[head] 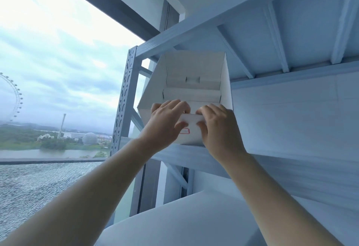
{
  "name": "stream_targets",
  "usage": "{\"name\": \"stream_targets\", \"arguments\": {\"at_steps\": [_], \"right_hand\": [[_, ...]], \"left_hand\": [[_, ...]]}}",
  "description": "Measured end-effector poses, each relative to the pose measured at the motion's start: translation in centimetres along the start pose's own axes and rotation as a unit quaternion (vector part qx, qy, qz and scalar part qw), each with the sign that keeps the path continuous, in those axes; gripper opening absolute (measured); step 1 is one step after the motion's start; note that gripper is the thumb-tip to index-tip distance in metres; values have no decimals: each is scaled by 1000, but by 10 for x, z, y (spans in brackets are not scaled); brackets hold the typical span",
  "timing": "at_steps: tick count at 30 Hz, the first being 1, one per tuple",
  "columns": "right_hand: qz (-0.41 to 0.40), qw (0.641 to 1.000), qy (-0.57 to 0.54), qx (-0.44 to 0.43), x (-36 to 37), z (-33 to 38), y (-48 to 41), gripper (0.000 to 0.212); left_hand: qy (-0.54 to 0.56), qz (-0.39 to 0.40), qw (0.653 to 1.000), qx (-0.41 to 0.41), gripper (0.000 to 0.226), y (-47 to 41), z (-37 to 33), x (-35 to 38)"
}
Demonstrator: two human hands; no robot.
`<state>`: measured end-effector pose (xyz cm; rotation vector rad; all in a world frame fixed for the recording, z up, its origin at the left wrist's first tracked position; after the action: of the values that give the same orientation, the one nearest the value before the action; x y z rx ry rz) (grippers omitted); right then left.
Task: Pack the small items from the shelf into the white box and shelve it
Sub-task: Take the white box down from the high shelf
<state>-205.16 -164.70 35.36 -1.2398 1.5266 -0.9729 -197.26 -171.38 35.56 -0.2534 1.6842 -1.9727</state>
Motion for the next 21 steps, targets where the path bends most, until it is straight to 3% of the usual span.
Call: {"name": "stream_targets", "arguments": {"at_steps": [6,11,16,21], "right_hand": [[-22,999,-45,15,-45,-1,21,21],[-33,997,-62,7,-94,6,44,27],[-54,994,-99,-1,-156,13,66,22],[-63,989,-132,-8,-206,22,97,13]], "left_hand": [[-108,37,993,-2,26,15,-36,-30],[-135,39,990,-24,21,31,-79,-66],[-176,21,984,-35,20,46,-138,-106],[-185,56,980,-34,18,61,-189,-141]]}}
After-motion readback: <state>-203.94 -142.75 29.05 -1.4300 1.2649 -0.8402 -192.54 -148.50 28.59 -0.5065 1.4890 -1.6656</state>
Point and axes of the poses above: each hand's wrist, its own y-axis away from the middle knuckle, its own x-axis out of the palm, z = x × y, the point moved 9 cm from there along -y, towards the middle knuckle
